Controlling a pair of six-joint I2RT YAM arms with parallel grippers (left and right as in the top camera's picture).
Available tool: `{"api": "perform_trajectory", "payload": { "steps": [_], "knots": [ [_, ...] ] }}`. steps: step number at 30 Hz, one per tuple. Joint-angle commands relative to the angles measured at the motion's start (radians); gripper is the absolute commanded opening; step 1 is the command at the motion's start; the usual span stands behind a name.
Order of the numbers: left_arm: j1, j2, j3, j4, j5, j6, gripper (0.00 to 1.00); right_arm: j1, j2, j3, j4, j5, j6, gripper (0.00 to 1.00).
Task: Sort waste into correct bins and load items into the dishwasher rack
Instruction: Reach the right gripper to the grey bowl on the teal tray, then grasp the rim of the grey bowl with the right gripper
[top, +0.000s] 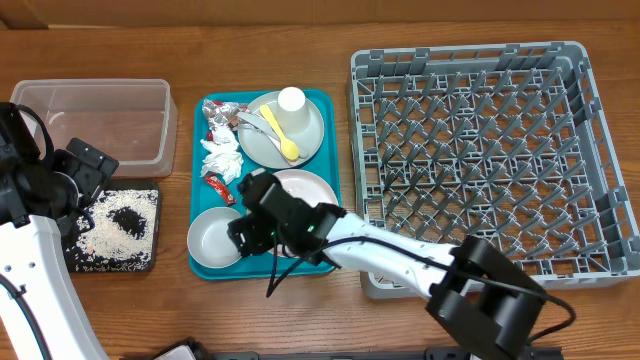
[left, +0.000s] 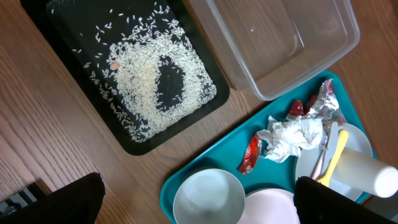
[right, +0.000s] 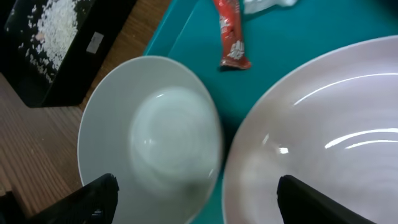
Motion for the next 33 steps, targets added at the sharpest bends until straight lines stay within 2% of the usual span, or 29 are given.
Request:
{"api": "perform_trajectory", "payload": {
  "steps": [1,6,11,17,26,33],
  "knots": [
    [0.003,0.001,0.01,0.001,0.004,-0.013,1.0,0.023,0.034,0.027,0.013,0.043,0.037,0.84],
    [0.003,0.001,0.01,0.001,0.004,-0.013,1.0,0.023,0.037,0.027,0.016,0.042,0.036,0.75],
    [0.003,0.001,0.01,0.001,0.004,-0.013,1.0,0.029,0.063,0.027,0.019,0.042,0.036,0.72],
    [0.003,0.001,0.01,0.001,0.004,-0.013,1.0,0.029,0.08,0.027,0.035,0.04,0.04,0.59],
    [0.003,0.001,0.01,0.001,0.004,-0.013,1.0,0.029,0.081,0.027,0.046,0.037,0.044,0.35],
    [0.003,0.001,0.01,0.002,0.004,-0.014,1.0,0.029,0.093,0.027,0.047,0.024,0.055,0.28]
  ]
}}
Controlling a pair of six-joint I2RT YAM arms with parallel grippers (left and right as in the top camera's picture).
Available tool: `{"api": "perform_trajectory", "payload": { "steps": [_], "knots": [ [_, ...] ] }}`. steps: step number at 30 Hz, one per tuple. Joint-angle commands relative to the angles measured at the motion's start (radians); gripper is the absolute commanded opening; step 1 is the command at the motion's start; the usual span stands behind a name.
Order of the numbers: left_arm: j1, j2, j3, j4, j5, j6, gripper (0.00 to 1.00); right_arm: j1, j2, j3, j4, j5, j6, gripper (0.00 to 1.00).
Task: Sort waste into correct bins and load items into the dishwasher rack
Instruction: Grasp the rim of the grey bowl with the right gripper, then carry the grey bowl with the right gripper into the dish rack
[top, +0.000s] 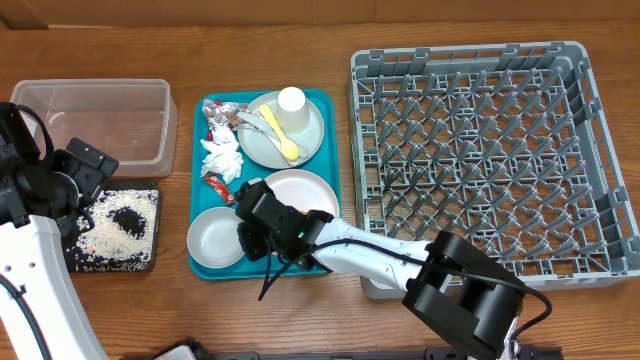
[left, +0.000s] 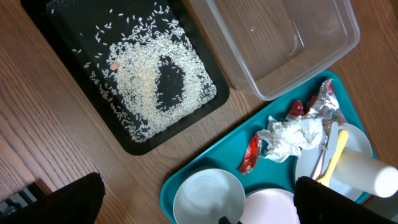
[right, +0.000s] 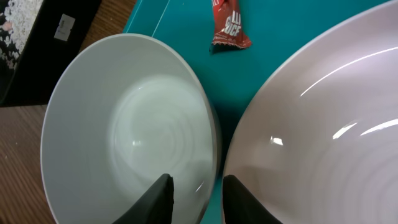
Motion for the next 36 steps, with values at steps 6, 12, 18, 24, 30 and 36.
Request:
{"api": "perform_trajectory", "payload": {
  "steps": [6,12,18,24,30,36],
  "knots": [
    [0.003,0.001,0.01,0.001,0.004,-0.013,1.0,0.005,0.021,0.027,0.023,0.0,0.009,0.19],
    [0.003,0.001,0.01,0.001,0.004,-0.013,1.0,0.005,0.021,0.055,0.01,0.0,0.008,0.13],
    [0.003,0.001,0.01,0.001,0.004,-0.013,1.0,0.003,0.02,0.111,-0.045,0.0,0.008,0.04],
    [0.003,0.001,0.01,0.001,0.004,-0.013,1.0,-0.003,-0.009,0.123,-0.063,0.001,0.008,0.04],
    [0.003,0.001,0.01,0.001,0.004,-0.013,1.0,-0.07,-0.095,0.127,-0.122,0.048,0.008,0.04],
    [0.003,0.001,0.01,0.001,0.004,-0.013,1.0,-0.201,-0.231,0.127,-0.196,0.106,-0.022,0.04]
  ]
}}
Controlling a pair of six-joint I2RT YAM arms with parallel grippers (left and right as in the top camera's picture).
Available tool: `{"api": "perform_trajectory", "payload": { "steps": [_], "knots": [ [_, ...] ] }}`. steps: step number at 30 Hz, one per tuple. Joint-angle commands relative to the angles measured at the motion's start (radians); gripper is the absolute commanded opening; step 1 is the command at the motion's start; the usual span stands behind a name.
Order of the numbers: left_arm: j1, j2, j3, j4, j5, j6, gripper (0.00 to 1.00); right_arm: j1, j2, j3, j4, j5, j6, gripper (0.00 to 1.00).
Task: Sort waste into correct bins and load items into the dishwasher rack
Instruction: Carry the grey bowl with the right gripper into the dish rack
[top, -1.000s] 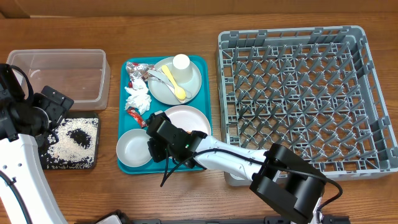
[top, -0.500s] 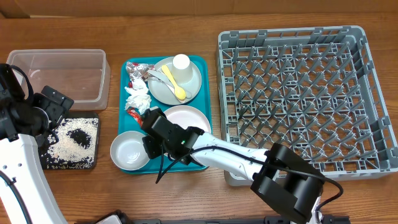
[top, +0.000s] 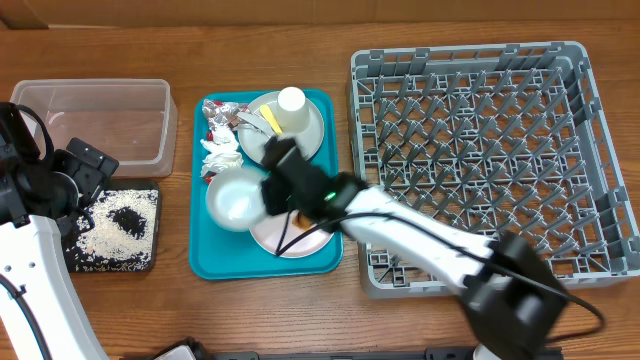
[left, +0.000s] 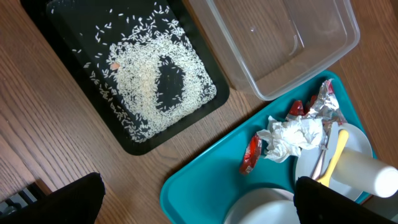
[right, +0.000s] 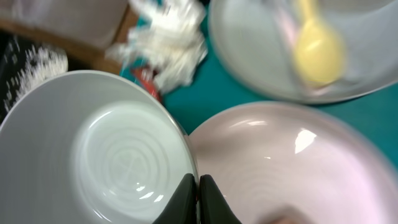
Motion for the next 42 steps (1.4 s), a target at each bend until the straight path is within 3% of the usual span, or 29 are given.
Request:
{"api": "perform_trajectory", "payload": {
  "steps": [1,10,13,21,32,42],
  "knots": [
    [0.003,0.001,0.01,0.001,0.004,-0.013,1.0,-0.114,-0.166,0.034,-0.032,0.072,-0.032,0.04],
    [0.003,0.001,0.01,0.001,0.004,-0.013,1.0,-0.384,-0.41,0.034,-0.211,0.227,-0.084,0.04],
    [0.003,0.001,0.01,0.001,0.004,-0.013,1.0,-0.49,-0.488,0.034,-0.285,0.376,-0.124,0.04],
    [0.003,0.001,0.01,0.001,0.004,-0.013,1.0,-0.656,-0.482,0.033,-0.364,0.708,-0.149,0.04],
    [0.003,0.001,0.01,0.001,0.003,-0.013,1.0,-0.758,-0.342,0.032,-0.244,1.095,-0.407,0.04],
    [0.003,0.001,0.01,0.001,0.004,-0.013,1.0,-0.76,-0.085,0.031,0.104,1.374,-0.922,0.04]
  ]
}}
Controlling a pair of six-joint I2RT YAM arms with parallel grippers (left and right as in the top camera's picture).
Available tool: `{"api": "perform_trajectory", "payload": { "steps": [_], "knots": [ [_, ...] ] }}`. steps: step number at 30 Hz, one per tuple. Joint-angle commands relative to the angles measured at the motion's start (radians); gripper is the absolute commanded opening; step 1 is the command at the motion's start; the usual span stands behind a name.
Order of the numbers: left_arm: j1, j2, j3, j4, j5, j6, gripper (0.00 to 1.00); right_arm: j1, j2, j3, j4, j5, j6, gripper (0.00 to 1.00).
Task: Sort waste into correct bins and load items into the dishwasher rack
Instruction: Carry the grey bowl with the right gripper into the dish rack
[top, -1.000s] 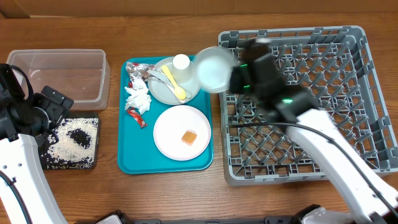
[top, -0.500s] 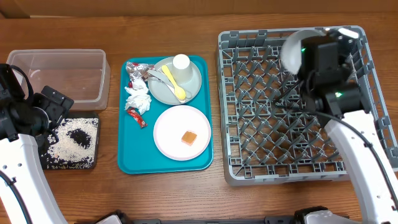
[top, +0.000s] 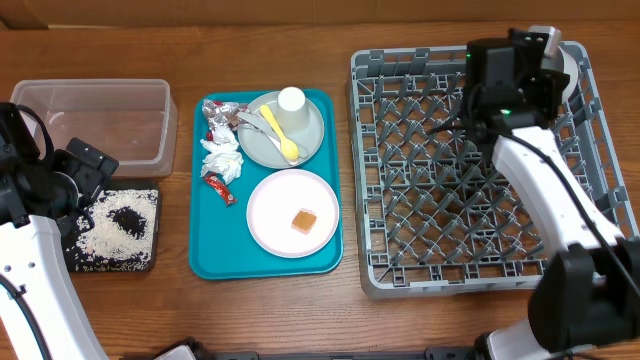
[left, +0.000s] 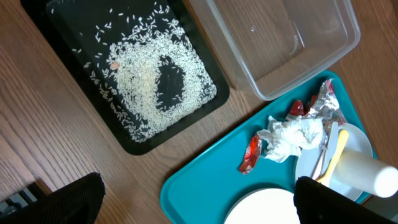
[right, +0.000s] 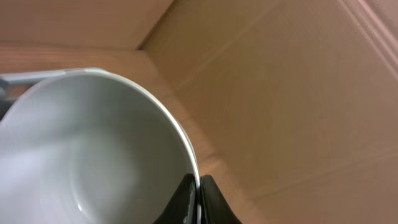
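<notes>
My right gripper (right: 198, 190) is shut on the rim of a white bowl (right: 93, 149). In the overhead view that right gripper (top: 548, 50) holds the bowl (top: 568, 60) over the far right corner of the grey dishwasher rack (top: 470, 260). On the teal tray (top: 215, 262) lie a pale plate (top: 280, 205) with a brown scrap (top: 303, 221), a grey plate (top: 265, 145) with a yellow spoon (top: 278, 130) and a white cup (top: 291, 100), a crumpled tissue (top: 222, 160), foil (top: 217, 115) and a red wrapper (top: 219, 188). My left gripper (top: 88, 168) hangs open, away from the tray.
A clear plastic bin (top: 100, 120) stands at the far left. In front of it sits a black tray (top: 140, 255) with scattered rice. The left gripper (left: 205, 202) looks down on the tray's left end. Cardboard walls show behind the rack.
My right gripper, still shut on the bowl, has gone from above the tray to the rack's far right corner. The pale plate with the brown scrap now shows whole. The left arm is unmoved.
The right gripper was open above the bowl at the tray's front left. Its fingers then stood on either side of the bowl's rim. Afterwards it held the bowl lifted over the tray, and now holds it over the rack. The left arm stayed still.
</notes>
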Motion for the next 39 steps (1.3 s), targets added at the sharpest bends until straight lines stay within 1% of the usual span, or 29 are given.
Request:
{"api": "perform_trajectory", "payload": {
  "steps": [1,6,12,20,25,28,31,33,39],
  "knots": [
    [0.003,0.001,0.01,0.001,0.004,-0.013,1.0,-0.002,0.071,0.019,0.073,0.148,-0.258,0.04],
    [0.003,0.001,0.01,0.001,0.004,-0.013,1.0,-0.002,0.129,0.01,0.061,0.15,-0.259,0.04],
    [0.003,0.001,0.01,0.001,0.004,-0.013,1.0,0.021,0.137,0.01,0.042,0.128,-0.25,0.04],
    [0.003,0.001,0.01,0.001,0.004,-0.013,1.0,0.1,0.141,0.01,-0.051,0.059,-0.15,0.04],
    [0.003,0.001,0.01,0.001,0.004,-0.013,1.0,0.105,0.145,0.01,-0.087,0.058,-0.14,0.04],
    [0.003,0.001,0.01,0.001,0.004,-0.013,1.0,0.108,0.145,0.01,-0.109,0.056,-0.099,0.04],
    [0.003,0.001,0.01,0.001,0.004,-0.013,1.0,0.12,0.145,0.01,-0.146,0.006,-0.085,0.04],
    [0.003,0.001,0.01,0.001,0.004,-0.013,1.0,0.135,0.145,0.01,-0.148,0.0,-0.066,0.05],
    [0.003,0.001,0.01,0.001,0.004,-0.013,1.0,0.185,0.145,0.01,-0.152,-0.019,-0.066,0.04]
  ]
}}
